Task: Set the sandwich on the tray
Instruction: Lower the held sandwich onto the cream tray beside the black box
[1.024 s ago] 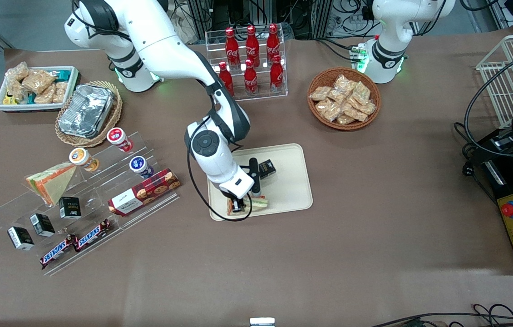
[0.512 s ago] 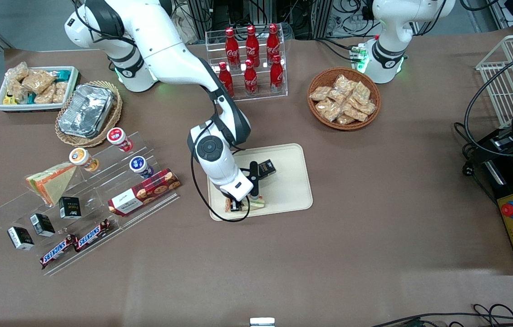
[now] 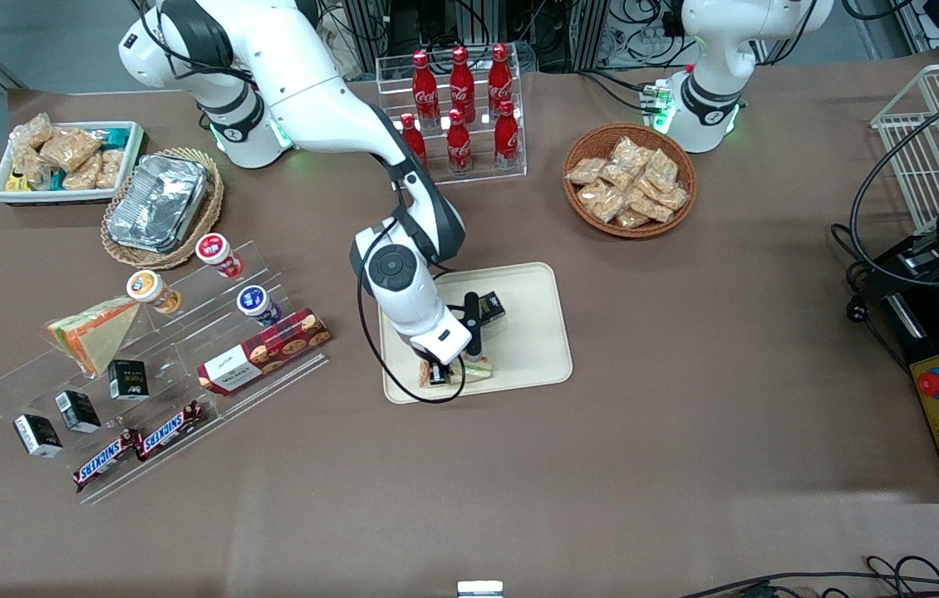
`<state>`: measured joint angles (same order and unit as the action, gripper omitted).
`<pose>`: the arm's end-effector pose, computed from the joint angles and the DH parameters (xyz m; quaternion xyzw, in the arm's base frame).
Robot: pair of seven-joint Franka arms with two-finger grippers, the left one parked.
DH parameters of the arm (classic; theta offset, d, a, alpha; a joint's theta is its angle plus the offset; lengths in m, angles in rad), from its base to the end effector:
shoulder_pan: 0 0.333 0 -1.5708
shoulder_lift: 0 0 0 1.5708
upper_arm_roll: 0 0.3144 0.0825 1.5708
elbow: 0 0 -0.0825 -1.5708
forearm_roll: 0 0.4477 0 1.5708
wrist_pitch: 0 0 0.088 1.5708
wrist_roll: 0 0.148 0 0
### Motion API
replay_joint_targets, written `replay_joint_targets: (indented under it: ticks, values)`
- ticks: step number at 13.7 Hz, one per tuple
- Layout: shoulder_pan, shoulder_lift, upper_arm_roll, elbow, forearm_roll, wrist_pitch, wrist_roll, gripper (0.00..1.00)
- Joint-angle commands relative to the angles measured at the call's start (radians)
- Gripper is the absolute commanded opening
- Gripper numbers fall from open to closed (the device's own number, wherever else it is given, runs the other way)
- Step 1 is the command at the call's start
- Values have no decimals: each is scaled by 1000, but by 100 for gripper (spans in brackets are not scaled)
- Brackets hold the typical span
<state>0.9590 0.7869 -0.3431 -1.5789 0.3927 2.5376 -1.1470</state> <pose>0.6140 0.4709 0.1325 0.6974 0.7072 0.1150 0.0168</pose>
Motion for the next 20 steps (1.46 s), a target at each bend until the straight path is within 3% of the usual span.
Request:
replay_joint_targets:
  ticks: [1,3,4,13,17,20]
  values:
    - [20,55,-8,80,25,10,55,0]
    - [29,55,-8,88,25,12,61,0]
    - [27,57,-8,102,26,12,62,99]
    - [21,52,-10,108,24,10,64,99]
    - [27,-15,-10,64,32,-13,111,99]
    - [26,-109,-19,24,29,-161,248,99]
